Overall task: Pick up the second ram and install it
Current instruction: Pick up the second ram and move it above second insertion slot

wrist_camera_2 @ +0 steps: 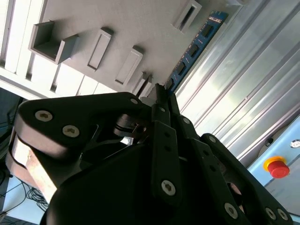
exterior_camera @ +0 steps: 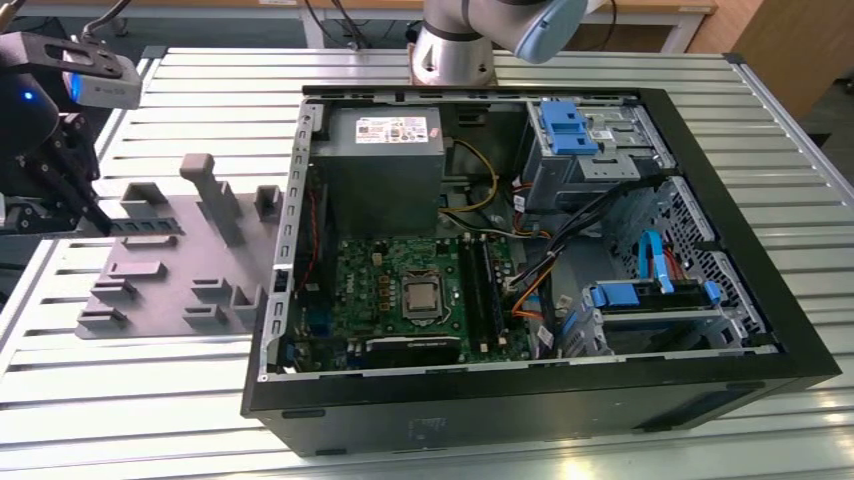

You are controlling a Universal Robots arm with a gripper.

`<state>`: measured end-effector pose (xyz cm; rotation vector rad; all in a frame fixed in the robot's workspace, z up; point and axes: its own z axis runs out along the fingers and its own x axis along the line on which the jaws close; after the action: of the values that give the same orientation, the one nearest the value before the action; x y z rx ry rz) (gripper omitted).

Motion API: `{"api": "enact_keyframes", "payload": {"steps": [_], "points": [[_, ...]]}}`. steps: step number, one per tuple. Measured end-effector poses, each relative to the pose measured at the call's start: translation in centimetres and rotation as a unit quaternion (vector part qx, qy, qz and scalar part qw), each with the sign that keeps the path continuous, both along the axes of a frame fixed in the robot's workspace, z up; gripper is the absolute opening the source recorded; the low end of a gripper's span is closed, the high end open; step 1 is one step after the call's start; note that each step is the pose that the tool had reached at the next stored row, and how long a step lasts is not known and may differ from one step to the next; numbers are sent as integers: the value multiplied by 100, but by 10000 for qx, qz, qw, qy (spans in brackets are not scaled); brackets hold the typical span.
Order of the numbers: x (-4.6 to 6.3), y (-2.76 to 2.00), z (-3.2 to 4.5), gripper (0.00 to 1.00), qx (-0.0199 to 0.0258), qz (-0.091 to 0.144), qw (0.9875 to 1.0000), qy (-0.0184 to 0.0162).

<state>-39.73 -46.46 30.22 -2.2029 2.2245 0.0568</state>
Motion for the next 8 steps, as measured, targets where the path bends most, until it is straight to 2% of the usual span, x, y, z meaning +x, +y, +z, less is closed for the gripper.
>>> {"api": "enact_keyframes", "payload": {"steps": [8], "points": [[0,0,48,14,0,0,10000,1]]}}
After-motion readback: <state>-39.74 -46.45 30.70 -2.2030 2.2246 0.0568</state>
